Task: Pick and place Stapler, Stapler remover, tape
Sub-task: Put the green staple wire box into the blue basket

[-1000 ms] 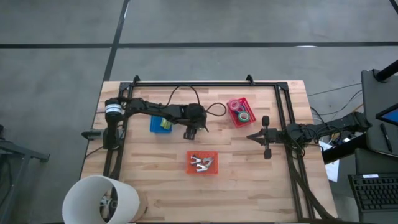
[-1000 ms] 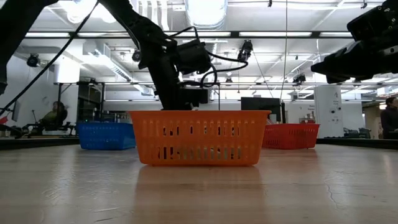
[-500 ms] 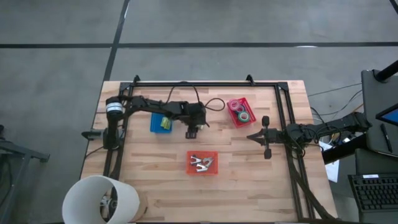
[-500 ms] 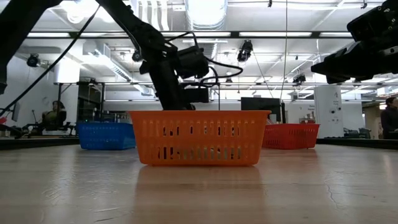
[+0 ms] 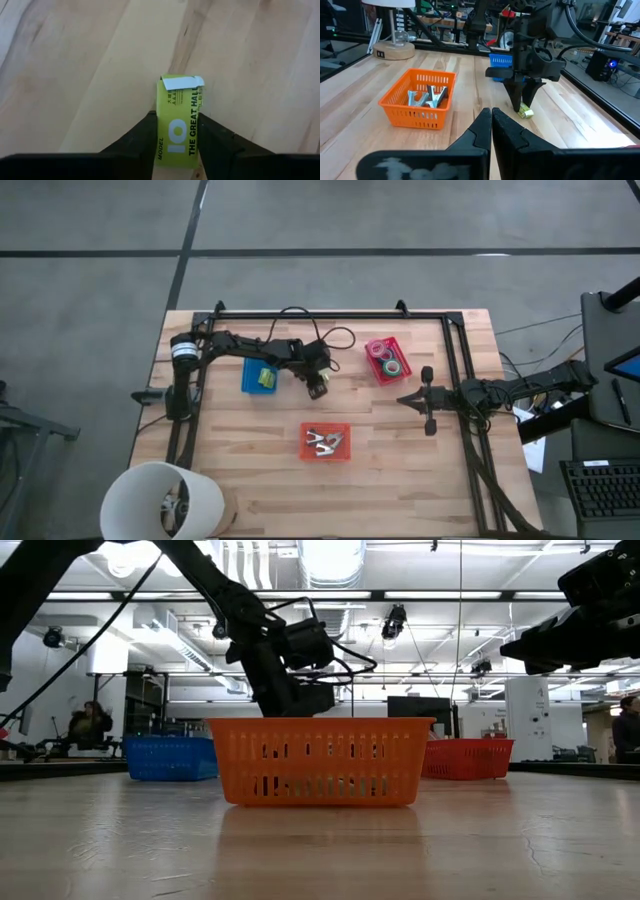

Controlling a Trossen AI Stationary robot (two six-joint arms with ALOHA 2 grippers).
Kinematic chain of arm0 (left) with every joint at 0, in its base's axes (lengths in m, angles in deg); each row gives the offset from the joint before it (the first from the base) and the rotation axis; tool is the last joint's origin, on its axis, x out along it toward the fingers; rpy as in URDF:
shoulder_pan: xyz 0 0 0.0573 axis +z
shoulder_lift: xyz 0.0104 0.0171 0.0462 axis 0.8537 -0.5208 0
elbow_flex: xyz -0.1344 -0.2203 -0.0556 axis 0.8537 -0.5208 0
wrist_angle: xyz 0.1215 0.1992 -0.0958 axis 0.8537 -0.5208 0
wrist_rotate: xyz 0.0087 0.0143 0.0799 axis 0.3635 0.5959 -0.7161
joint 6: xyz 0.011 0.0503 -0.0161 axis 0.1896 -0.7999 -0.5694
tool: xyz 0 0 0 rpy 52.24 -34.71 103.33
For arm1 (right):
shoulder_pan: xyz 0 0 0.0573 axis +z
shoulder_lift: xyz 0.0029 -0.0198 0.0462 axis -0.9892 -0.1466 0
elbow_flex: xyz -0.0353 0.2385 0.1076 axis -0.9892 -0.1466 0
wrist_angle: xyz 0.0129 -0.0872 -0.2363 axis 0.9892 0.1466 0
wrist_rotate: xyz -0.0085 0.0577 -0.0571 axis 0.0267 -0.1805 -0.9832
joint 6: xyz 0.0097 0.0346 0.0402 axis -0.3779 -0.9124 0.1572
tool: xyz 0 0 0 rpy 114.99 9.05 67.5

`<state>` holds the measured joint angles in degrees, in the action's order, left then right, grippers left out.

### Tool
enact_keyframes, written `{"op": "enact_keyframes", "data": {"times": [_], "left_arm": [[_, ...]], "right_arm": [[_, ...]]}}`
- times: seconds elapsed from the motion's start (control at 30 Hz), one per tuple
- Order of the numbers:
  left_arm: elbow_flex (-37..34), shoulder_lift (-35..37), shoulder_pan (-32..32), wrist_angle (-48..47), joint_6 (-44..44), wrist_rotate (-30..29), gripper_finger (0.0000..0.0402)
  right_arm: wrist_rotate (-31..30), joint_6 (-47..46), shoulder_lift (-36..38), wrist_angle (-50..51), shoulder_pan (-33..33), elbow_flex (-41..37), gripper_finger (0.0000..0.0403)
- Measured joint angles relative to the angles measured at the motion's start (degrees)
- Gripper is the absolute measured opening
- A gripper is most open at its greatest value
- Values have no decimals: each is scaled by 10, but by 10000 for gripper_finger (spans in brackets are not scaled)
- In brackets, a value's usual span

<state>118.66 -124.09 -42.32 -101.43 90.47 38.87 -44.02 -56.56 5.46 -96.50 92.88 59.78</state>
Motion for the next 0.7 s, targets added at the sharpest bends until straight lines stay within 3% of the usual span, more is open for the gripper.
{"op": "enact_keyframes", "data": {"times": [0.17,0.33,0.7], "left_arm": [[-2,13,0,-8,28,1,111],[-3,37,-1,-25,51,3,126],[-5,99,-2,-167,66,-6,115]], "right_arm": [[0,0,0,0,0,0,9],[0,0,0,0,0,0,8],[0,0,0,1,0,0,8]]}}
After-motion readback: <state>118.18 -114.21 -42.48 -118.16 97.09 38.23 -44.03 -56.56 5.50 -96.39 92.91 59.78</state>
